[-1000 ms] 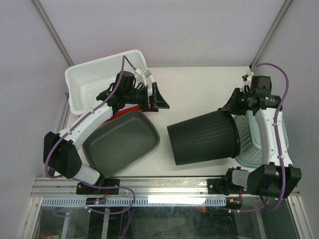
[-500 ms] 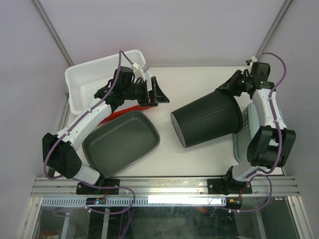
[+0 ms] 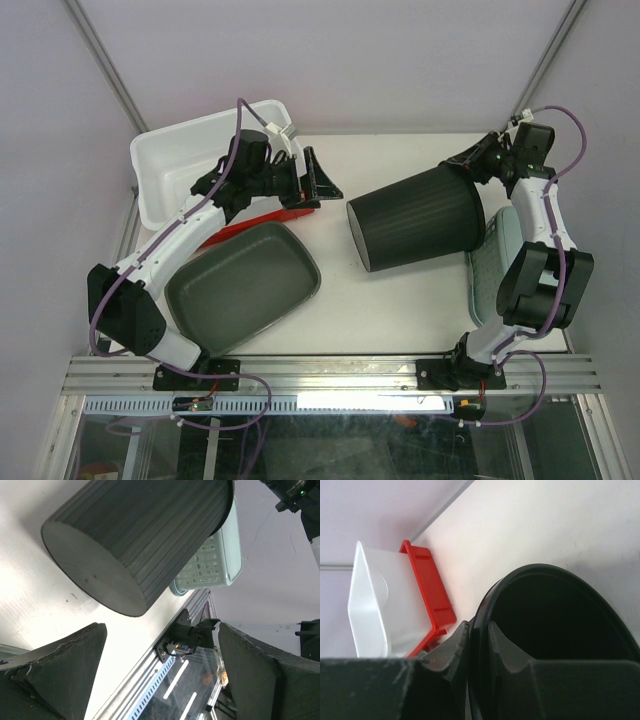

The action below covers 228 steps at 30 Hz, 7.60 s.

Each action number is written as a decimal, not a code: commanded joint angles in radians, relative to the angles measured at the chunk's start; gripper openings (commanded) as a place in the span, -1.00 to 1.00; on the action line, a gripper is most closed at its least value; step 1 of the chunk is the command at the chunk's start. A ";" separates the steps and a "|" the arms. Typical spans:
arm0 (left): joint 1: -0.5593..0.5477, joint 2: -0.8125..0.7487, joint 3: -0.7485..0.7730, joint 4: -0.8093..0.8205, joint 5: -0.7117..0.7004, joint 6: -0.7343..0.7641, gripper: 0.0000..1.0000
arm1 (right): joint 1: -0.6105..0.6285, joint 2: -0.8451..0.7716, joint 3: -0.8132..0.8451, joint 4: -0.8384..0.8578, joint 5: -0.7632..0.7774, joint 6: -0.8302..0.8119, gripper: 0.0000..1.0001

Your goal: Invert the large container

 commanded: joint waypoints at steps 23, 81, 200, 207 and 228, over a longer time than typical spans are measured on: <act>-0.080 0.186 0.065 0.268 0.010 -0.110 0.98 | 0.012 -0.042 -0.175 0.300 -0.117 0.225 -1.00; -0.078 0.068 -0.072 0.152 0.022 -0.130 0.98 | 0.117 -0.125 0.019 -0.317 0.023 -0.367 -0.58; 0.328 0.054 0.563 -0.349 -0.405 0.282 0.98 | 0.858 -0.242 0.233 -0.381 0.118 -0.575 0.59; 0.355 0.050 0.527 -0.349 -0.372 0.264 0.98 | 0.848 -0.116 0.207 -0.385 0.428 -0.569 0.54; 0.355 0.006 0.421 -0.295 -0.337 0.261 0.98 | 0.675 0.070 0.329 -0.194 0.797 -0.469 0.77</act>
